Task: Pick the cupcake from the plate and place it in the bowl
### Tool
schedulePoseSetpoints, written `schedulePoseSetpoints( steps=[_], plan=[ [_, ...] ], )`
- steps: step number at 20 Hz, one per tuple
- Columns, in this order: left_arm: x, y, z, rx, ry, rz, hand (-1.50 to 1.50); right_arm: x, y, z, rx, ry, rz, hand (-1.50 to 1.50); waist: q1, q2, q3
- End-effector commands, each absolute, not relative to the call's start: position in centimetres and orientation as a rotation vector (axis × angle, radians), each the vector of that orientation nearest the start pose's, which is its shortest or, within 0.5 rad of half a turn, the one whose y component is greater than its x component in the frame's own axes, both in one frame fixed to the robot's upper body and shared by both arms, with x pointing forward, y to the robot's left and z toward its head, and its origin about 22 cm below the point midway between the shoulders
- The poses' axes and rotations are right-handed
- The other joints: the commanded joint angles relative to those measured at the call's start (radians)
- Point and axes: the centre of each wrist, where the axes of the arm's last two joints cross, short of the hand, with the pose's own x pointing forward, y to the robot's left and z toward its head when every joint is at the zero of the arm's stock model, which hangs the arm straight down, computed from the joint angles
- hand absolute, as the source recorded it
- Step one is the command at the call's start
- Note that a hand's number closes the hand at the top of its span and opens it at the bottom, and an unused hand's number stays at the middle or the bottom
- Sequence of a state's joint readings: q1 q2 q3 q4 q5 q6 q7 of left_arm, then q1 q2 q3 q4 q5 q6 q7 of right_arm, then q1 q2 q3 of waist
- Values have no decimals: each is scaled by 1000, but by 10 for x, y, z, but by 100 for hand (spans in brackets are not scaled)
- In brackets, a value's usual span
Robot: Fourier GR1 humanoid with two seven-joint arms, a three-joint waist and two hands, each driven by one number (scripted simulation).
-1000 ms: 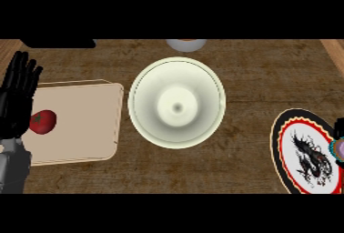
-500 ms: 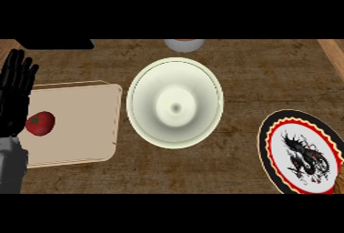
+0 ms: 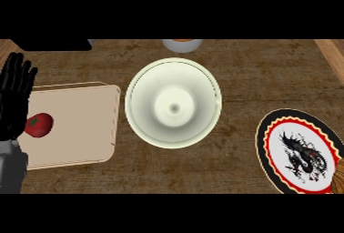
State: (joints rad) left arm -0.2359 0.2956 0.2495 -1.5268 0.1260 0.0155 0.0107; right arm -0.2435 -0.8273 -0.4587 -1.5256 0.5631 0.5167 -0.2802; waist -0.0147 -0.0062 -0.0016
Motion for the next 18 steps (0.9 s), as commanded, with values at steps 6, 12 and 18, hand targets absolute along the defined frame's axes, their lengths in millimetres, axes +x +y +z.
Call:
schedulePoseSetpoints(
  steps=[6, 12, 18],
  plan=[
    [294, 340, 80, 258, -1768, 50, 0, 249, -381, 287, -679, -1736, 995, 150, 4, -3, -2],
    [290, 346, 85, 239, -1772, 22, 0, 262, -318, 317, -606, -1716, 968, 150, 24, -1, -2],
    [294, 333, 86, 239, -1791, 20, 0, 279, -248, 320, -551, -1661, 1043, 150, 26, 4, 0]
  ],
)
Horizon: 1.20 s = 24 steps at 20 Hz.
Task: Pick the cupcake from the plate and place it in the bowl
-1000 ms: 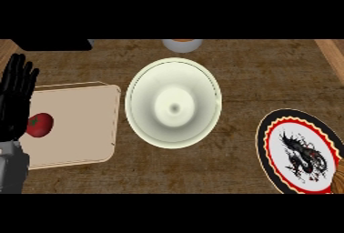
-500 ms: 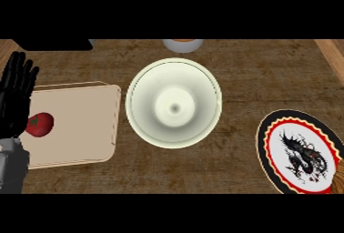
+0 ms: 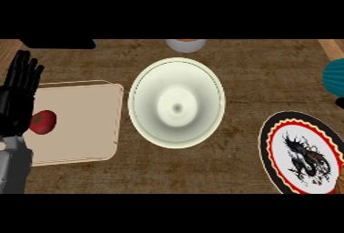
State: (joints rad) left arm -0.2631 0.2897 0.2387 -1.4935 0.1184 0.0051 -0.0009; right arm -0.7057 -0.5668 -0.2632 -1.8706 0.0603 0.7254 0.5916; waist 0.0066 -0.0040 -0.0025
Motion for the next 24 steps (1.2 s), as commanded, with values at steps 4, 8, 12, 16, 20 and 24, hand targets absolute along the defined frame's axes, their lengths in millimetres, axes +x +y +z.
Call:
schedulePoseSetpoints(
  steps=[4, 8, 12, 16, 20, 24],
  plan=[
    [289, 327, 90, 256, -1793, 12, 0, 279, -196, 325, -533, -1623, 1072, 150, 7, -1, 1],
    [306, 320, 78, 222, -1792, 23, 0, 303, -142, 308, -495, -1579, 1120, 150, 6, 5, 1],
    [295, 312, 79, 208, -1805, 16, 0, 320, -117, 260, -458, -1531, 1129, 150, 9, 6, 2],
    [293, 339, 80, 232, -1808, 35, 0, 333, -107, 221, -527, -1497, 1170, 150, 7, 7, 2],
    [291, 342, 92, 239, -1801, 15, 0, 340, -89, 174, -653, -1418, 1196, 150, 12, 7, 2],
    [294, 329, 78, 231, -1782, 6, 0, 358, -71, 149, -605, -1346, 1005, -150, 9, 7, 2]
  ],
)
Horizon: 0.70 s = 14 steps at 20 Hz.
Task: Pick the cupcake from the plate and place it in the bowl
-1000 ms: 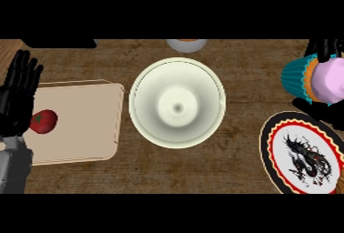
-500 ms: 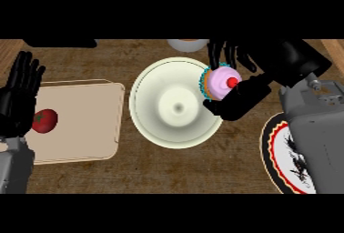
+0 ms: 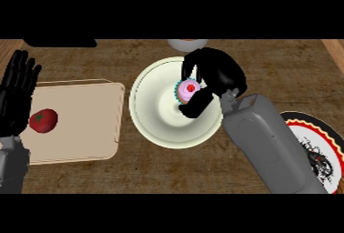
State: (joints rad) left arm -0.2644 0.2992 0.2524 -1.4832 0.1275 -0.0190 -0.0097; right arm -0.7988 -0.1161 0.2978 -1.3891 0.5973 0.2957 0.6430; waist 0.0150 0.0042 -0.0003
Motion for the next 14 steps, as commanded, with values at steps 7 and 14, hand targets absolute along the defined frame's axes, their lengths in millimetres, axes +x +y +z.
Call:
schedulePoseSetpoints(
  steps=[7, 14],
  plan=[
    [296, 326, 79, 229, -1808, 22, 0, 370, -90, 111, -350, -1455, 749, -150, 8, 3, 1],
    [296, 328, 80, 229, -1791, 8, 0, 382, -117, 124, -432, -1686, 439, -150, -3, 0, 1]
  ],
)
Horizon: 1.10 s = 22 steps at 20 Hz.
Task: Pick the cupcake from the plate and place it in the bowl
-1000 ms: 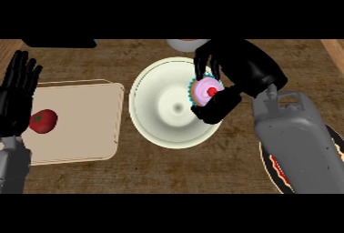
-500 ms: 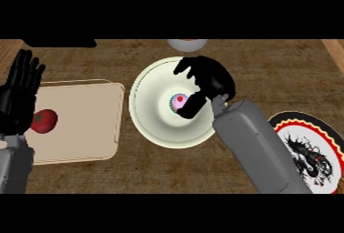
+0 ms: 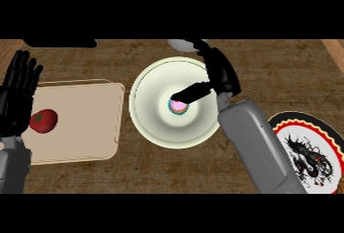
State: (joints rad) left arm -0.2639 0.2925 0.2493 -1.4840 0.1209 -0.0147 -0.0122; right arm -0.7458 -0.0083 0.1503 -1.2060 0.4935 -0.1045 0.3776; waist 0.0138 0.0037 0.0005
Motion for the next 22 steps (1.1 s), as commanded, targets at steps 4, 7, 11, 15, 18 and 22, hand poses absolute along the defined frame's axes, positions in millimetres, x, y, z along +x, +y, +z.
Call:
schedulePoseSetpoints(
  steps=[4, 7, 11, 15, 18, 22],
  plan=[
    [293, 339, 91, 239, -1782, 20, 0, 386, -160, 124, -480, -1673, 282, -150, -7, -3, 0],
    [296, 320, 86, 250, -1793, 31, 0, 388, -208, 140, -471, -1667, 180, -150, -19, -4, 0],
    [292, 336, 87, 248, -1806, 24, 0, 381, -278, 134, -456, -1691, 108, -150, -14, -2, 0],
    [289, 332, 82, 234, -1784, 24, 0, 374, -331, 126, -435, -1707, 64, -150, -9, -1, 0],
    [295, 345, 82, 247, -1773, 22, 0, 366, -356, 129, -392, -1712, 80, -150, -12, -2, 0],
    [301, 334, 94, 220, -1769, 42, 0, 348, -425, 124, -374, -1740, 41, -150, -10, -1, 1]
  ],
)
